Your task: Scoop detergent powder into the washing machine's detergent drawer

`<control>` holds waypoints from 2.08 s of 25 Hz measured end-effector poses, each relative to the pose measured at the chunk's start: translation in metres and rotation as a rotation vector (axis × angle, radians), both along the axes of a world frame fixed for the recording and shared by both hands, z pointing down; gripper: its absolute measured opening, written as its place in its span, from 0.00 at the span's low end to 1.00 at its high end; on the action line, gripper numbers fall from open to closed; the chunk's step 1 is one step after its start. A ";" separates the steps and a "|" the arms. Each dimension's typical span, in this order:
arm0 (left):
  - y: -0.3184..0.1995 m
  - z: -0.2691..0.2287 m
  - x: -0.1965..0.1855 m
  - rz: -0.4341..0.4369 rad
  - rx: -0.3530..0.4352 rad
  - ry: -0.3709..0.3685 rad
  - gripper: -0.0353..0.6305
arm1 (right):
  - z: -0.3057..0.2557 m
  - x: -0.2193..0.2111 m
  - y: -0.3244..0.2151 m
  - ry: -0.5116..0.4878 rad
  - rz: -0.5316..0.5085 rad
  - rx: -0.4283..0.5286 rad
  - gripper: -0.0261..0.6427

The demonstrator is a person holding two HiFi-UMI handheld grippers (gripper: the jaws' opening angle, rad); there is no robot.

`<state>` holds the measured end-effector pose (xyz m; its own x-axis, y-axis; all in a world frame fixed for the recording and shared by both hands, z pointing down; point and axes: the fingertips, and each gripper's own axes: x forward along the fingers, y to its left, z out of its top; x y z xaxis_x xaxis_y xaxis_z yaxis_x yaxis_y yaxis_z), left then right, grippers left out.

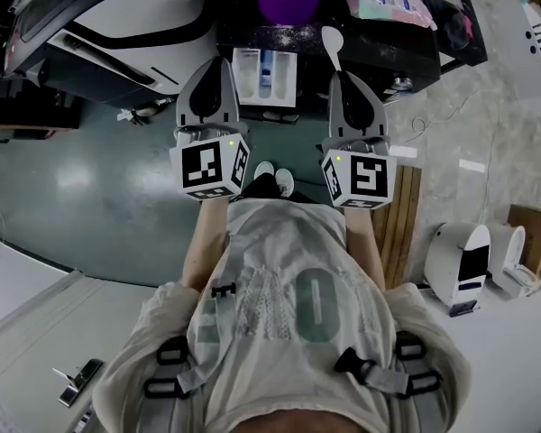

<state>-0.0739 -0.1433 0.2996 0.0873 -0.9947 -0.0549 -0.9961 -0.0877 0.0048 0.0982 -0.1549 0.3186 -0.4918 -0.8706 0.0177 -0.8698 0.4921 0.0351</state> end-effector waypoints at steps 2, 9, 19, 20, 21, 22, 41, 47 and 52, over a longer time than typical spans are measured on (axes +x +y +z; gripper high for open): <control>-0.005 0.001 -0.002 0.007 -0.001 0.003 0.08 | 0.002 0.000 -0.004 0.003 0.008 -0.002 0.04; -0.034 0.000 -0.004 0.036 0.013 -0.003 0.08 | 0.002 -0.004 -0.027 0.005 0.037 0.005 0.04; -0.105 -0.014 -0.013 0.072 0.015 -0.002 0.08 | -0.021 -0.014 -0.089 0.020 0.063 0.029 0.04; -0.112 -0.018 -0.014 0.076 0.010 -0.006 0.08 | -0.026 -0.015 -0.095 0.020 0.065 0.027 0.04; -0.117 -0.022 -0.014 0.081 0.007 -0.012 0.08 | -0.032 -0.015 -0.101 0.019 0.067 0.025 0.04; -0.122 -0.026 -0.014 0.086 0.004 -0.018 0.08 | -0.037 -0.016 -0.105 0.018 0.069 0.023 0.04; -0.164 -0.050 -0.029 0.101 -0.029 0.014 0.08 | -0.057 -0.033 -0.151 0.121 0.031 -0.038 0.05; -0.160 -0.046 -0.036 0.075 -0.028 0.000 0.08 | -0.057 -0.046 -0.177 0.283 -0.165 -0.128 0.05; -0.153 -0.045 -0.042 0.050 -0.020 0.001 0.08 | -0.044 -0.060 -0.199 0.508 -0.356 -0.238 0.05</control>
<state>-0.1162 -0.2960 0.2548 0.1365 -0.9900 -0.0347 -0.9906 -0.1368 0.0082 0.0383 -0.3540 0.2749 -0.6284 -0.6002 0.4948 -0.5568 0.7913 0.2527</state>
